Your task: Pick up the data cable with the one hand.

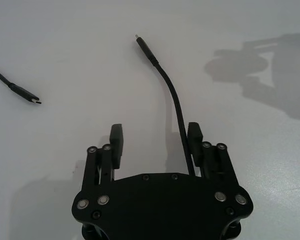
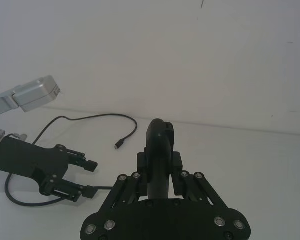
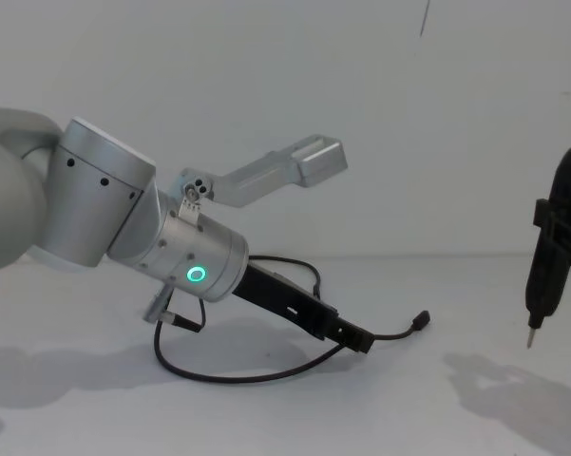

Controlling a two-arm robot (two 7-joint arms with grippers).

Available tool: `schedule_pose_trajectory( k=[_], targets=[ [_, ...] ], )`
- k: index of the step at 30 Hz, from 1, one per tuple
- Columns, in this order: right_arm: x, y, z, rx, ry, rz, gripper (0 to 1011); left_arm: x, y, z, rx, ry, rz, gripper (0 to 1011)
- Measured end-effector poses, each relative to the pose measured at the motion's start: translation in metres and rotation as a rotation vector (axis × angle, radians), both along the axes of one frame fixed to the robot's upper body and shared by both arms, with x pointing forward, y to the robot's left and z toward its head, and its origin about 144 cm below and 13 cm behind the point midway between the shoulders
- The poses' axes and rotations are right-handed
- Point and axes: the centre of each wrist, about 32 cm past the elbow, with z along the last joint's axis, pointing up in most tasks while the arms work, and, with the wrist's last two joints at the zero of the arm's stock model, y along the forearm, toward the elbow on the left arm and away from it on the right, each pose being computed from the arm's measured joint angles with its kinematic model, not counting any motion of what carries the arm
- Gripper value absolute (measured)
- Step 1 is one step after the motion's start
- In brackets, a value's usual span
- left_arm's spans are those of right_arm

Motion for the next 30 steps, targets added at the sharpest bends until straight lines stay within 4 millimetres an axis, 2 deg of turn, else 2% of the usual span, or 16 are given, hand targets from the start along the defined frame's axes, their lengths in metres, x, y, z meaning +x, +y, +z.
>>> schedule_pose_trajectory(
  k=[1, 7, 10, 14, 15, 18, 19, 20, 21, 23, 30],
  targets=[
    [0.0000, 0.0000, 0.0000, 0.000, 0.000, 0.000, 263, 0.0000, -0.0001, -0.0001, 0.001, 0.000, 0.001, 723],
    [0.0000, 0.0000, 0.0000, 0.000, 0.000, 0.000, 263, 0.0001, -0.0006, 0.0000, 0.003, 0.001, 0.002, 570],
    [0.0000, 0.0000, 0.0000, 0.000, 0.000, 0.000, 263, 0.0001, -0.0008, 0.0000, 0.003, 0.001, 0.002, 446],
    [0.0000, 0.0000, 0.0000, 0.000, 0.000, 0.000, 263, 0.0001, -0.0009, -0.0001, 0.004, 0.001, 0.003, 345],
    [0.0000, 0.0000, 0.0000, 0.000, 0.000, 0.000, 263, 0.0001, -0.0009, -0.0002, 0.005, 0.001, 0.003, 285],
    [0.0000, 0.0000, 0.0000, 0.000, 0.000, 0.000, 263, 0.0001, -0.0010, -0.0002, 0.005, 0.001, 0.004, 208],
    [0.0000, 0.0000, 0.0000, 0.000, 0.000, 0.000, 263, 0.0001, -0.0009, -0.0003, 0.005, 0.001, 0.004, 154],
    [0.0000, 0.0000, 0.0000, 0.000, 0.000, 0.000, 263, 0.0001, -0.0009, -0.0003, 0.005, 0.001, 0.004, 154],
    [0.0000, 0.0000, 0.0000, 0.000, 0.000, 0.000, 263, 0.0001, -0.0010, -0.0003, 0.006, 0.002, 0.004, 99],
    [0.0000, 0.0000, 0.0000, 0.000, 0.000, 0.000, 263, 0.0001, -0.0010, -0.0004, 0.006, 0.002, 0.004, 53],
    [0.0000, 0.0000, 0.0000, 0.000, 0.000, 0.000, 263, 0.0000, -0.0010, -0.0006, 0.007, 0.002, 0.004, 40]
  ],
)
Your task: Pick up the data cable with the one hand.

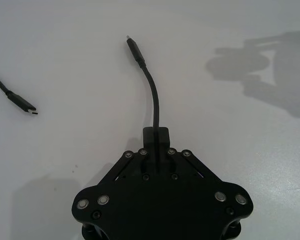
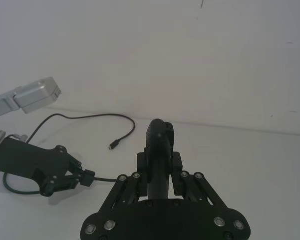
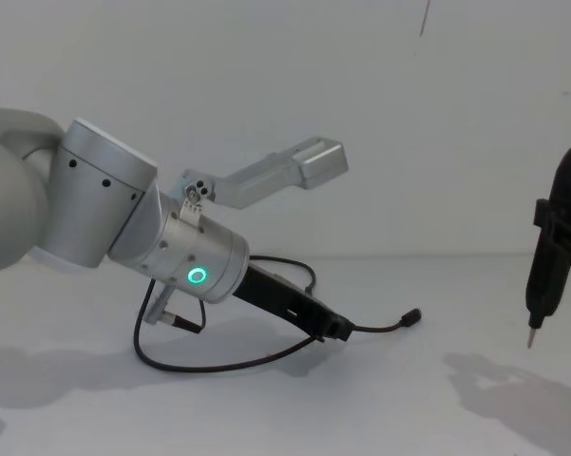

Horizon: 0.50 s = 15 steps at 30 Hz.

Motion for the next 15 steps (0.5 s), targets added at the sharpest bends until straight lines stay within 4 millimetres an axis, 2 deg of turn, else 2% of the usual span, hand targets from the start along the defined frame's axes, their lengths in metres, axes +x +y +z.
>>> schedule_pose_trajectory(
  k=[15],
  targets=[
    [0.0032, -0.0064, 0.0088, 0.025, -0.030, 0.064, 263, -0.0033, 0.0101, 0.0052, -0.021, -0.099, -0.125, 41]
  ],
)
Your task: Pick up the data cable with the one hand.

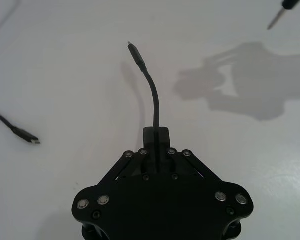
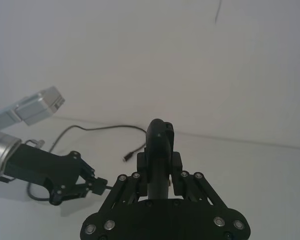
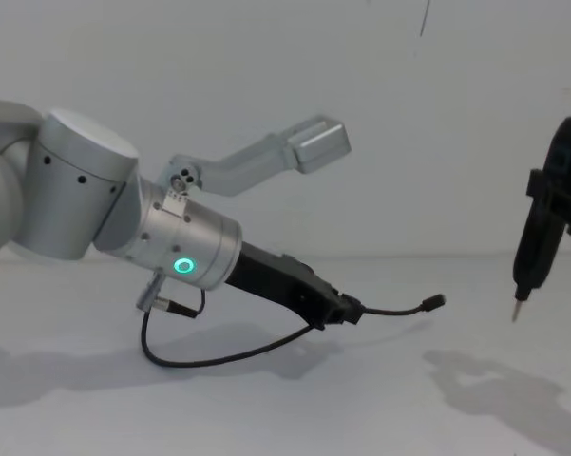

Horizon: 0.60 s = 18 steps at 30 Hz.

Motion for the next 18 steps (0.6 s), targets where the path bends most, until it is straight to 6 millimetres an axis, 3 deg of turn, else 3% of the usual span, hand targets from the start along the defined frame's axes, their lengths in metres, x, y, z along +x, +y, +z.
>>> schedule_pose_trajectory(
  k=[11, 18],
  targets=[
    [0.001, -0.011, 0.014, 0.050, -0.022, 0.065, 263, -0.005, 0.024, 0.011, -0.011, -0.137, -0.122, 40],
    [0.001, -0.017, 0.021, 0.074, -0.029, 0.094, 263, -0.016, 0.056, 0.019, 0.008, -0.222, -0.157, 40]
  ],
)
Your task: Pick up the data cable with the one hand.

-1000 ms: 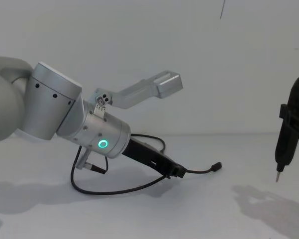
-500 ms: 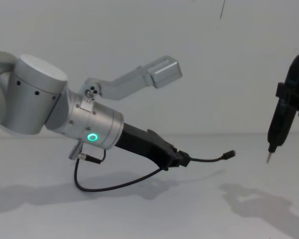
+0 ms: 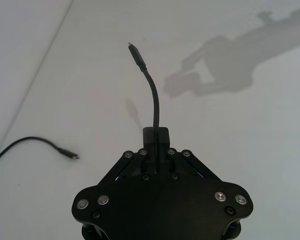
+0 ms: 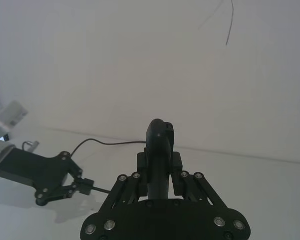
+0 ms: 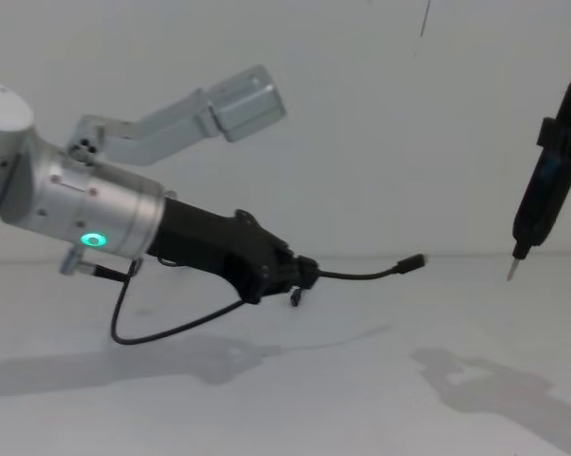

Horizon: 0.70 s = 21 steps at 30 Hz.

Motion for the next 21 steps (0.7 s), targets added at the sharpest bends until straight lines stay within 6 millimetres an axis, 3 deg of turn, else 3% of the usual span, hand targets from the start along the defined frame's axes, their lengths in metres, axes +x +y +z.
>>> schedule_pose_trajectory(
  k=[8, 21],
  targets=[
    [0.001, -0.004, 0.004, 0.033, -0.003, 0.023, 263, -0.023, 0.027, 0.009, 0.022, -0.058, 0.016, 41],
    [0.003, -0.005, 0.005, 0.120, -0.001, 0.080, 263, -0.058, 0.055, 0.014, 0.041, -0.056, 0.035, 41]
  ],
)
